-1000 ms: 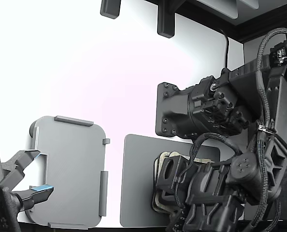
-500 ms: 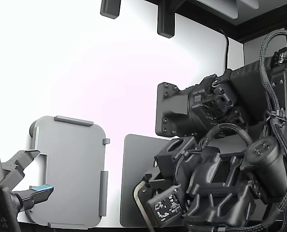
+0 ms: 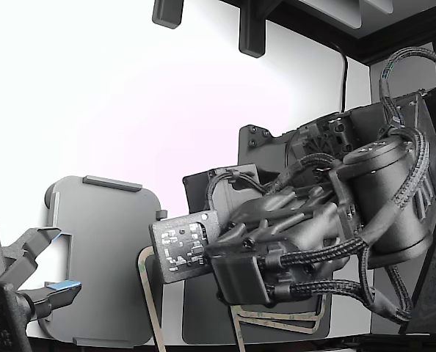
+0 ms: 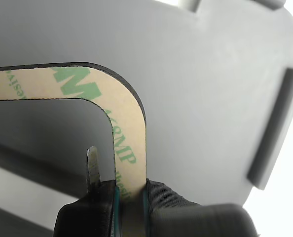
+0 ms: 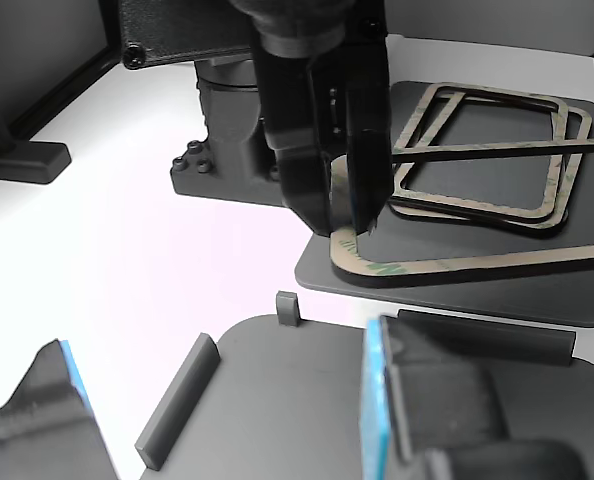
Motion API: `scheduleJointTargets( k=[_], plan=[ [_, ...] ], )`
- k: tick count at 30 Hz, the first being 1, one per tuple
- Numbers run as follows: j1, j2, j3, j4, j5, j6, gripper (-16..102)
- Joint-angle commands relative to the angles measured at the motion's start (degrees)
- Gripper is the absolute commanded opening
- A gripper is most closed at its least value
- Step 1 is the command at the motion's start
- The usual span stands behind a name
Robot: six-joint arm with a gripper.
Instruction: Move top rectangular frame to the holder.
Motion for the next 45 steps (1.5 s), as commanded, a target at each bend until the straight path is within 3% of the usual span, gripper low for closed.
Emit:
scheduleJointTargets(
  k=[1, 11, 22, 45],
  plan=[
    [-2.3, -0.4, -3.5, 0.5, 0.3, 1.1, -11],
    [-9.5, -12.1, -12.2, 0.5, 0.4, 4.9, -11],
    [-14.6, -19.2, -17.3, 0.5, -4.8, 4.6, -11],
    [-15.0, -20.0, -14.3, 0.5, -1.9, 3.4, -11]
  ],
)
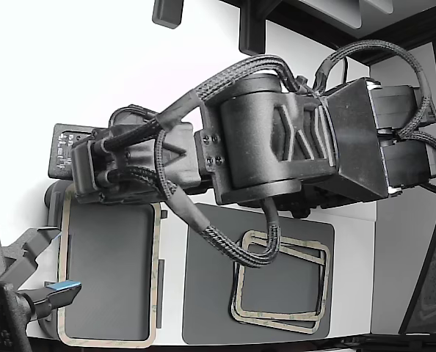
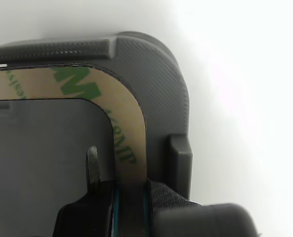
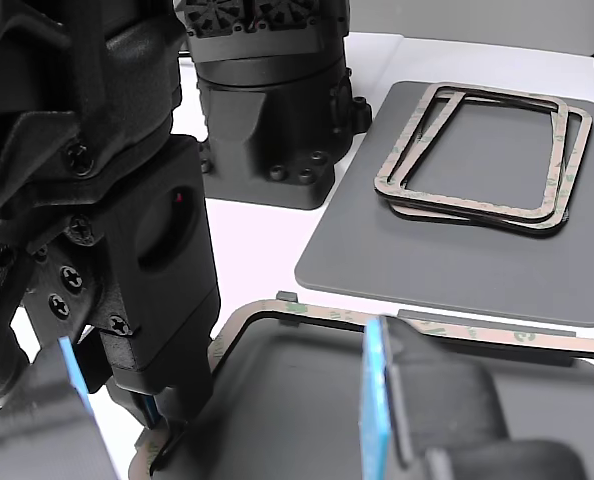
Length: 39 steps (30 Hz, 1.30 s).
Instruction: Move top rectangular frame to the holder.
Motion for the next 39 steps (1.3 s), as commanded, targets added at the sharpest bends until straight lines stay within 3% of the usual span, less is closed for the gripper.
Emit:
scheduleJointTargets(
  k=[1, 39],
  plan=[
    [-0.9, 1.1, -0.7, 0.5, 0.4, 0.2, -11],
    [-0.7, 0.5, 0.4, 0.4, 1.1, 0.3, -11]
  ],
)
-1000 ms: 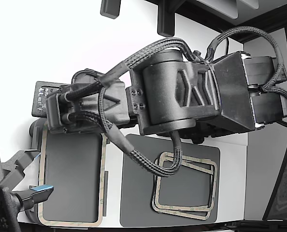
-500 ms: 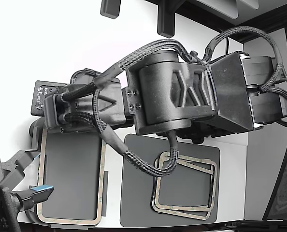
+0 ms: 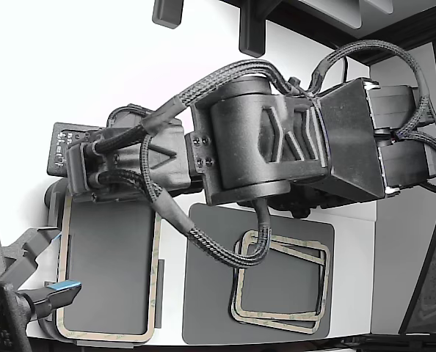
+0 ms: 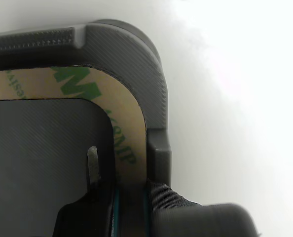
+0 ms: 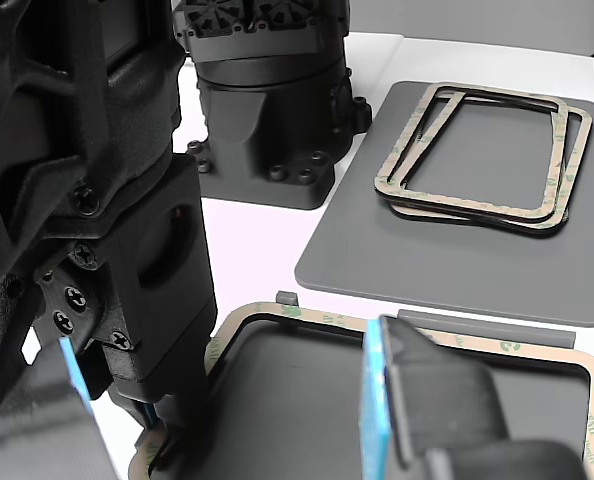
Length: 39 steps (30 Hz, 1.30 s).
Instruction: Move top rectangular frame to the holder.
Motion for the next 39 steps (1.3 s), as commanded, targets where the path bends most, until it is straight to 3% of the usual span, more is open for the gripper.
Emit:
scheduleJointTargets(
  k=[1, 23, 25, 28, 29, 31, 39],
  plan=[
    [-0.4, 1.2, -1.1, 0.4, -0.1, -0.1, -10],
    [0.3, 1.5, -1.4, 0.4, 0.5, 0.8, -7],
    [0.3, 1.5, -1.4, 0.4, 0.4, 0.6, 1],
    [0.5, 1.5, -1.5, 0.4, 0.4, 0.4, 34],
    [0.6, 1.6, -1.5, 0.4, 0.4, 0.4, 49],
    [0.7, 1.6, -1.8, 0.4, 0.4, 0.1, 99],
    [0.9, 1.8, -2.6, 0.4, 0.5, -0.3, 100]
  ],
)
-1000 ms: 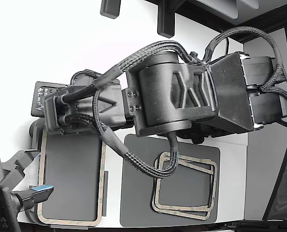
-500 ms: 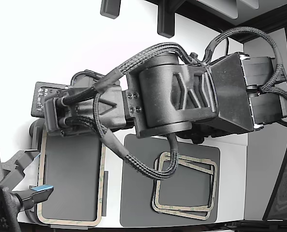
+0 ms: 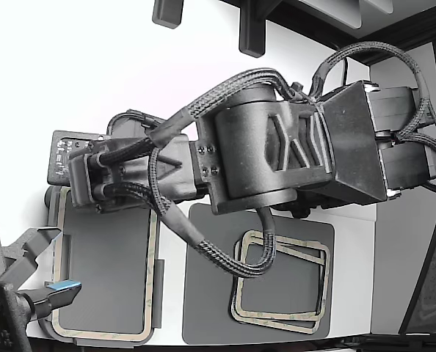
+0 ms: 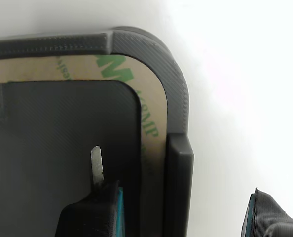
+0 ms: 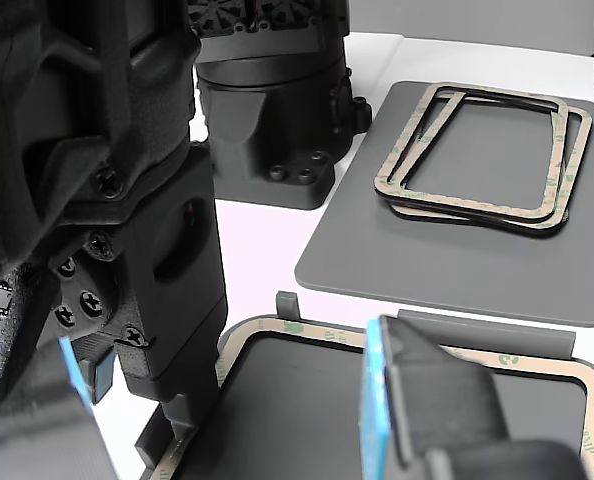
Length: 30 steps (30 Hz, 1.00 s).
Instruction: Move top rectangular frame to the holder.
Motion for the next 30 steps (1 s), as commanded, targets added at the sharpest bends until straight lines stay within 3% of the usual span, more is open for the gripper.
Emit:
scheduleJointTargets(
  k=[1, 13, 18, 24, 30],
  plan=[
    [-0.4, 1.9, -1.6, 0.4, 0.3, 0.0, 100],
    [-1.5, 7.1, 1.2, 0.4, 5.4, 3.4, 100],
    [-3.7, 16.3, 7.1, -1.2, 6.9, 1.7, 100],
    [-7.9, 37.0, 27.7, -11.2, 8.7, -3.1, 100],
    [-14.3, 57.7, 51.5, -23.5, 2.7, -9.6, 100]
  ],
)
